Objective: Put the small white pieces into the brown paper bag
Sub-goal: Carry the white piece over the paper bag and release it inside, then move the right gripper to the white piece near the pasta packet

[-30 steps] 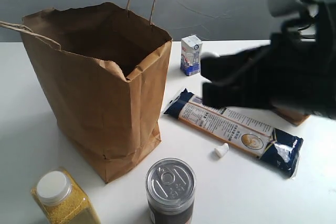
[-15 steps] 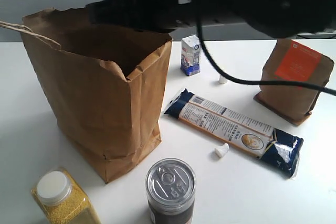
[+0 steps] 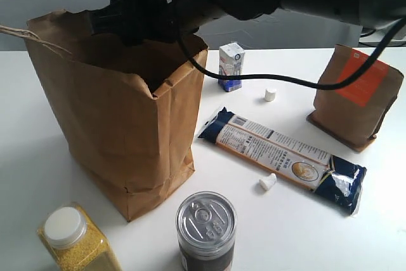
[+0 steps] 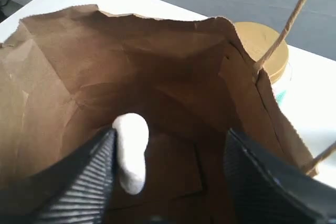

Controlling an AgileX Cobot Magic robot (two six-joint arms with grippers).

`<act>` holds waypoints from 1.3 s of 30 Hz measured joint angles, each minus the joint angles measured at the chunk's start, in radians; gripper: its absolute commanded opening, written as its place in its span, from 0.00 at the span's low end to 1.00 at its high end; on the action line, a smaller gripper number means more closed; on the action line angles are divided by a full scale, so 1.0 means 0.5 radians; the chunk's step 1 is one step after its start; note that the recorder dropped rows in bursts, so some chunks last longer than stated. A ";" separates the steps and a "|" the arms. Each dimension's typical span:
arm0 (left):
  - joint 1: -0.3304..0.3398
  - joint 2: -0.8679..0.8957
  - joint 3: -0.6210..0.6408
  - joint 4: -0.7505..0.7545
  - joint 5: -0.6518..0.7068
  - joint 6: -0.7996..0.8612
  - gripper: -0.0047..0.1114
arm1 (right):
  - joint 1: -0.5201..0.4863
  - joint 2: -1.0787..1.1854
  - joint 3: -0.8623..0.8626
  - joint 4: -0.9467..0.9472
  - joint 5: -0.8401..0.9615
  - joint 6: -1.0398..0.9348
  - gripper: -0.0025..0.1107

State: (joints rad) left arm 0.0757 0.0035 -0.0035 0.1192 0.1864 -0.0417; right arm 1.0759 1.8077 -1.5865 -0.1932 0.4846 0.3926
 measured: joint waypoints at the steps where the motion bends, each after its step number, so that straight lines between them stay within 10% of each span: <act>1: 0.000 0.000 0.000 0.000 0.000 0.000 0.04 | 0.000 0.000 0.000 0.000 0.009 0.000 0.51; 5: 0.000 0.000 0.000 0.000 0.000 0.000 0.04 | 0.000 0.000 0.000 0.000 0.043 0.000 0.50; 11: 0.000 0.000 0.000 0.000 0.000 0.000 0.04 | 0.051 -0.245 0.073 -0.126 0.122 0.000 0.02; 27: 0.000 0.000 0.000 0.000 0.000 0.000 0.04 | -0.220 -0.933 1.255 -0.034 0.471 0.206 0.03; 34: 0.000 0.000 0.000 0.000 0.000 0.000 0.04 | -0.347 -0.576 1.284 0.110 0.535 0.138 0.42; 39: 0.000 0.000 0.000 0.000 0.000 0.000 0.04 | -0.357 -0.294 1.284 0.132 0.472 0.112 0.48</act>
State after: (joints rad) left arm 0.0757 0.0035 -0.0035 0.1192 0.1864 -0.0417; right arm 0.8976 1.6607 -0.9445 -0.1272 0.7205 0.4486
